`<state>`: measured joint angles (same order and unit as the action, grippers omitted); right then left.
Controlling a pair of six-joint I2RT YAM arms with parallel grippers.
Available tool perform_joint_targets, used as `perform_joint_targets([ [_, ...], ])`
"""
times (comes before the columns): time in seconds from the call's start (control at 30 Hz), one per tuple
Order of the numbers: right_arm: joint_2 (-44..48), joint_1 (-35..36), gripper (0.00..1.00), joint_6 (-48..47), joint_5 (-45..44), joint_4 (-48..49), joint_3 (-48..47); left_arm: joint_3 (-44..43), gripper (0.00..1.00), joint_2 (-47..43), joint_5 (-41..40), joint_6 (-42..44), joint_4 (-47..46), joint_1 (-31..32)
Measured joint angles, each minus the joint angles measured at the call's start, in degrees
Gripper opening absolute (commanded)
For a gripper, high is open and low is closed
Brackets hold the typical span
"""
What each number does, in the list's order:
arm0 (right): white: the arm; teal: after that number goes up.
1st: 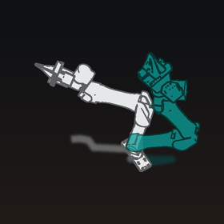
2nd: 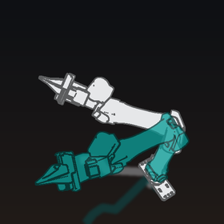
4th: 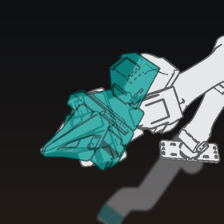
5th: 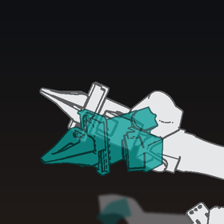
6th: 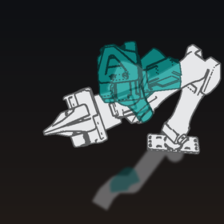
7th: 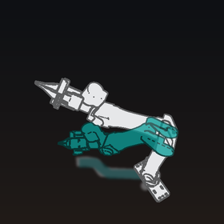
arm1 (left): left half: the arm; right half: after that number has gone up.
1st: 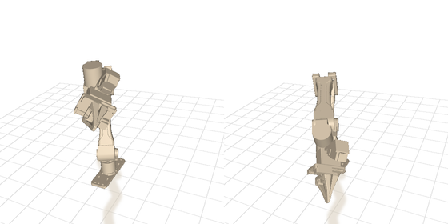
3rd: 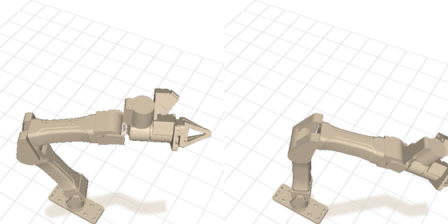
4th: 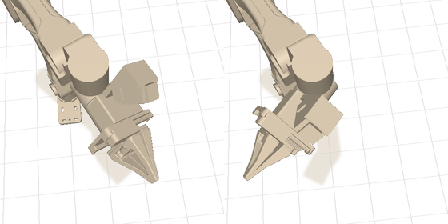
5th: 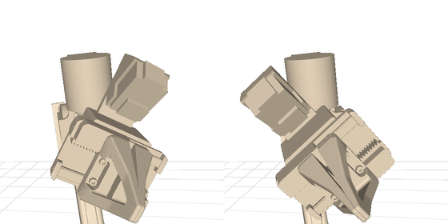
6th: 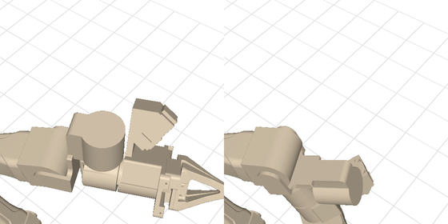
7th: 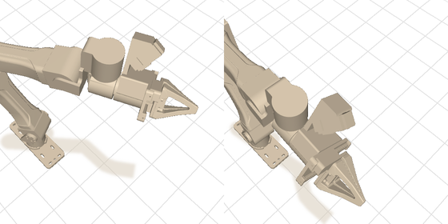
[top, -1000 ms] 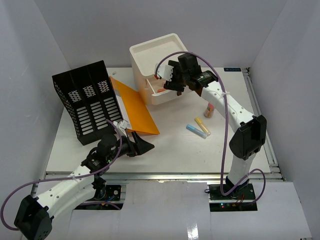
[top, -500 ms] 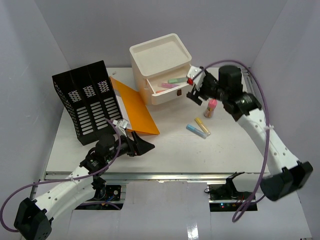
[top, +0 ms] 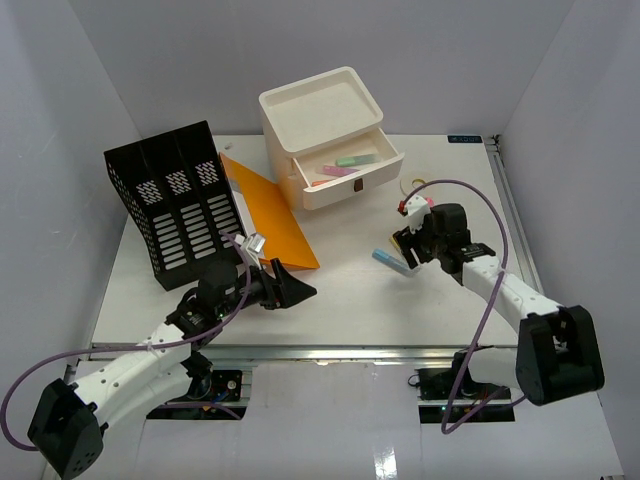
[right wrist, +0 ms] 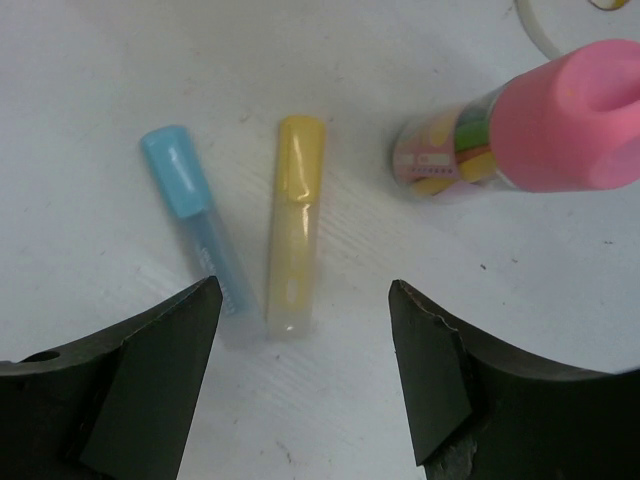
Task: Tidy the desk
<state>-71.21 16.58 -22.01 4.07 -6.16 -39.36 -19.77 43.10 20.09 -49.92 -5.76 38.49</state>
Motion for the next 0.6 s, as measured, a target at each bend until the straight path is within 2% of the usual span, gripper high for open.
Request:
perform_joint_targets([
  [0.27, -10.5, -0.48, 0.65, 6.28, -4.49, 11.12, -0.11, 0.0, 0.97, 0.94, -0.75, -0.32, -1.61, 1.92],
  [0.6, -16.36, -0.5, 0.62, 8.16, -3.43, 14.14, -0.63, 0.0, 0.97, 2.94, -1.83, -0.53, -3.0, 3.27],
])
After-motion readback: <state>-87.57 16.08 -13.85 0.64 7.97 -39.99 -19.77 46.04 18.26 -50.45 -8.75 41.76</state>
